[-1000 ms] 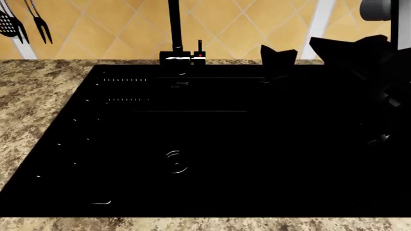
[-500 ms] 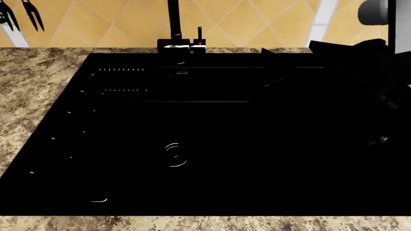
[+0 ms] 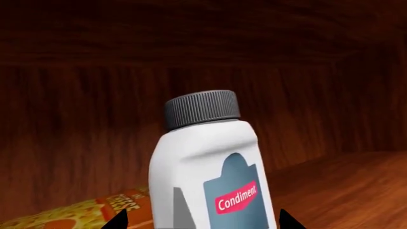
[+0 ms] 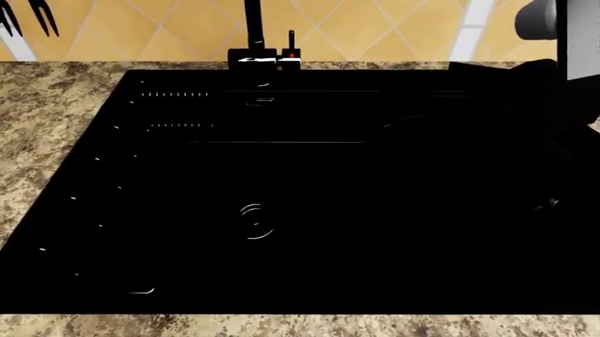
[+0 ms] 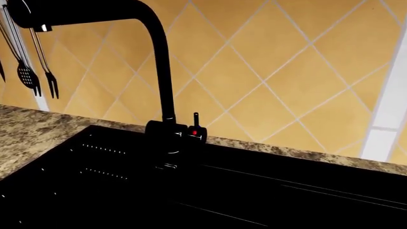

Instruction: Pick the fish from the plate and place it on the cutting board. Then pick the condiment bottle from the cabinet and place it next to the cutting board.

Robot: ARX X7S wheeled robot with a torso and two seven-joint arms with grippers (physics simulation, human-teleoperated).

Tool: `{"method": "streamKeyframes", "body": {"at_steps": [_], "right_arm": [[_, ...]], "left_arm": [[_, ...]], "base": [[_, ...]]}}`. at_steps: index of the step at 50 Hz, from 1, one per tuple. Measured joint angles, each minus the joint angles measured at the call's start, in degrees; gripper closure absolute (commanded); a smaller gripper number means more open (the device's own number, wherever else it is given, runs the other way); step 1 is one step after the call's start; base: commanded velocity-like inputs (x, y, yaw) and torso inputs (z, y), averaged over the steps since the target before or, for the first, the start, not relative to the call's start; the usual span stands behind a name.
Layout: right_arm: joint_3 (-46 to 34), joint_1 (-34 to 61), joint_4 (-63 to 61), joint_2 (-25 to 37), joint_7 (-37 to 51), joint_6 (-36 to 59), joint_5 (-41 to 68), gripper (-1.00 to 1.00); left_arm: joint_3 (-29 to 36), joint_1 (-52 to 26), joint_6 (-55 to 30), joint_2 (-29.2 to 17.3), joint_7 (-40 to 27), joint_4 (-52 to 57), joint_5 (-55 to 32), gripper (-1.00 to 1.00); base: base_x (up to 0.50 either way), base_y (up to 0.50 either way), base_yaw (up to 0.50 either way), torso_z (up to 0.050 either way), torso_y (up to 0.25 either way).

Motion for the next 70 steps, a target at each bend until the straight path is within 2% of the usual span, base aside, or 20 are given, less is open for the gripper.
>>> {"method": "streamKeyframes", "body": {"at_steps": [42,43,70], "right_arm": [[0.38,-0.31,2.77,-0.76,0.48,1.12,0.01,-1.00],[0.38,-0.34,2.78,-0.75,0.51,1.14,0.01,-1.00],[0.55,-0.81,2.93,-1.01,1.31,1.43,-0.16,-1.00]], "left_arm": [[0.05,-0.42,-5.30,0.91,-3.06,2.37,1.44,-1.00],[0.05,-0.43,-5.32,0.91,-3.06,2.37,1.42,1.00],[-1.25,-0.25,-5.36,0.72,-3.62,2.40,0.59,1.00]], "base": [[0.00,0.00,0.00,0.000,-0.006],[0.00,0.00,0.00,0.000,0.000],[0.00,0.00,0.00,0.000,-0.006]]}}
